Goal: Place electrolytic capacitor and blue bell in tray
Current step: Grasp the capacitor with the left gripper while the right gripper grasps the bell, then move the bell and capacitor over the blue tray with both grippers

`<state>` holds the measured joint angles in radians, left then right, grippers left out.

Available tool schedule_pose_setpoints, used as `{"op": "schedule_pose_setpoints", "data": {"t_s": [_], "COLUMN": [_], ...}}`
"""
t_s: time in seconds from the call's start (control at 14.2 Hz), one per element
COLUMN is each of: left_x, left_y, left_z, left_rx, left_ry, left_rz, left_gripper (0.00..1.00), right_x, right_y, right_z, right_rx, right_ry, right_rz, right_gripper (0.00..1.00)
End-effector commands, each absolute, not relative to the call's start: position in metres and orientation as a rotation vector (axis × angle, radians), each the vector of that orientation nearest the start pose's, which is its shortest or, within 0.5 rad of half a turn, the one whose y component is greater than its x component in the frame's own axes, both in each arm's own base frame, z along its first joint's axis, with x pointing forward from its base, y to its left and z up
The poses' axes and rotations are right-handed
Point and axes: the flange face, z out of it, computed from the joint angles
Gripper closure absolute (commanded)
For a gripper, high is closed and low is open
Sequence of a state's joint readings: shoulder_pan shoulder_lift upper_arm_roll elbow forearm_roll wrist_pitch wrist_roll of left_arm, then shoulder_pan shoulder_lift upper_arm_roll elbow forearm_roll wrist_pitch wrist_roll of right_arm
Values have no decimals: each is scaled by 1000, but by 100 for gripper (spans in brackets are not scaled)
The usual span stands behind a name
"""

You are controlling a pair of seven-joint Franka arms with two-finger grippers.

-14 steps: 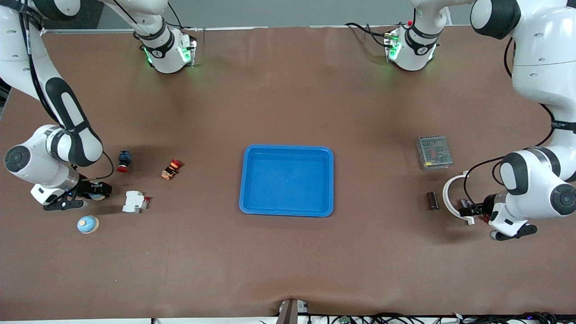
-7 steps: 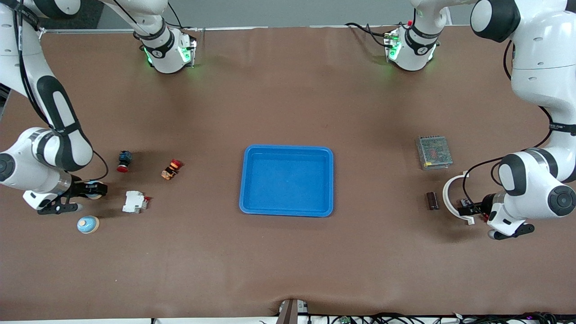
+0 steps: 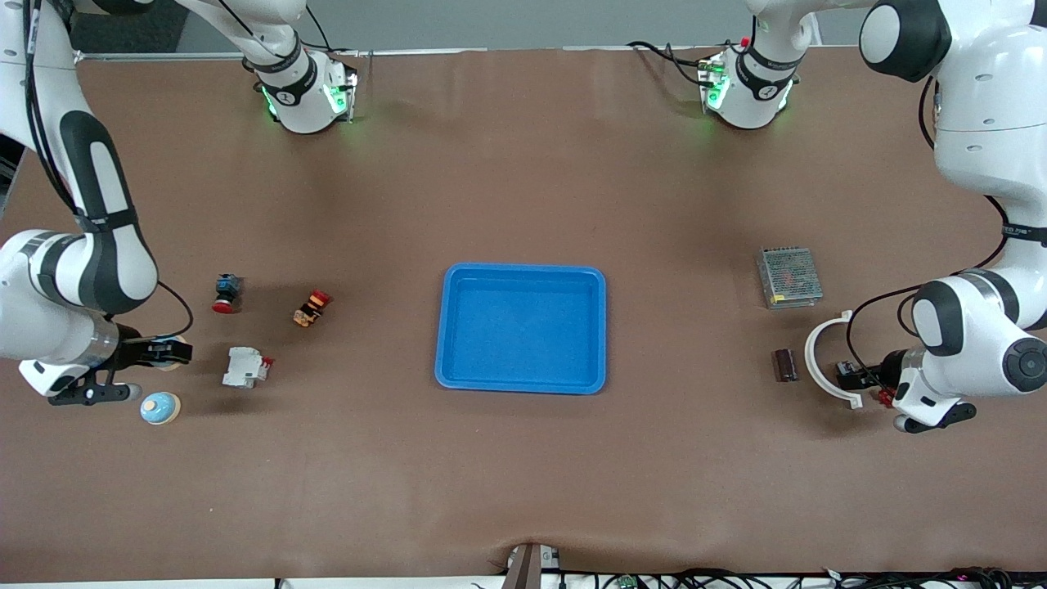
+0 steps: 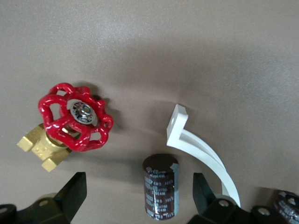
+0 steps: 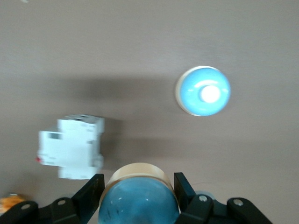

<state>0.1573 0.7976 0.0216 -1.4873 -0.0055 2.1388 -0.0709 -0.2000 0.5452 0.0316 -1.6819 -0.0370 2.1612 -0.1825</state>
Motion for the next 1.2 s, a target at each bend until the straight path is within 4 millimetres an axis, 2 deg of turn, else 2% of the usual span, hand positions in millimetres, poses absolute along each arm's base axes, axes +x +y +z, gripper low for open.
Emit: {"op": "schedule_pose_setpoints", "data": {"t_s": [0.0,0.14,0.21,0.35,0.49,0.56,0.63,0.77,0.84,0.91,1.13], "left_x": [691,692,692,693,694,695,695,696,697,697,699], "left_y": [124,123,121,118,114,114,113,113,111,111,111], "left_z": [183,184,184,184,184,186,187,188,190,191,196], "left_rx": [-3091,-3091,-3092,-3091,-3084,-3082,-3084,-3076,-3073,-3072,-3072], "left_ry": [-379,-379,-374,-382,-413,-434,-464,-515,-520,-518,-509], "left_rz": [215,205,205,205,202,197,194,184,179,177,164], "left_gripper": [0,0,7,30,50,58,62,79,92,100,100], "right_x": [665,667,668,667,660,656,653,645,642,638,621], "right_y": [-77,-45,-29,7,53,75,100,146,165,182,244], "right_z": [287,286,285,290,298,299,300,302,303,304,306], "right_rx": [-3137,-3136,-3136,-3133,-3118,-3106,-3094,-3074,-3066,-3056,-3025], "right_ry": [109,196,241,334,439,504,558,658,699,744,871], "right_rz": [123,125,127,119,115,132,139,136,127,118,101], "right_gripper": [100,100,100,100,100,100,100,100,100,100,100]}}
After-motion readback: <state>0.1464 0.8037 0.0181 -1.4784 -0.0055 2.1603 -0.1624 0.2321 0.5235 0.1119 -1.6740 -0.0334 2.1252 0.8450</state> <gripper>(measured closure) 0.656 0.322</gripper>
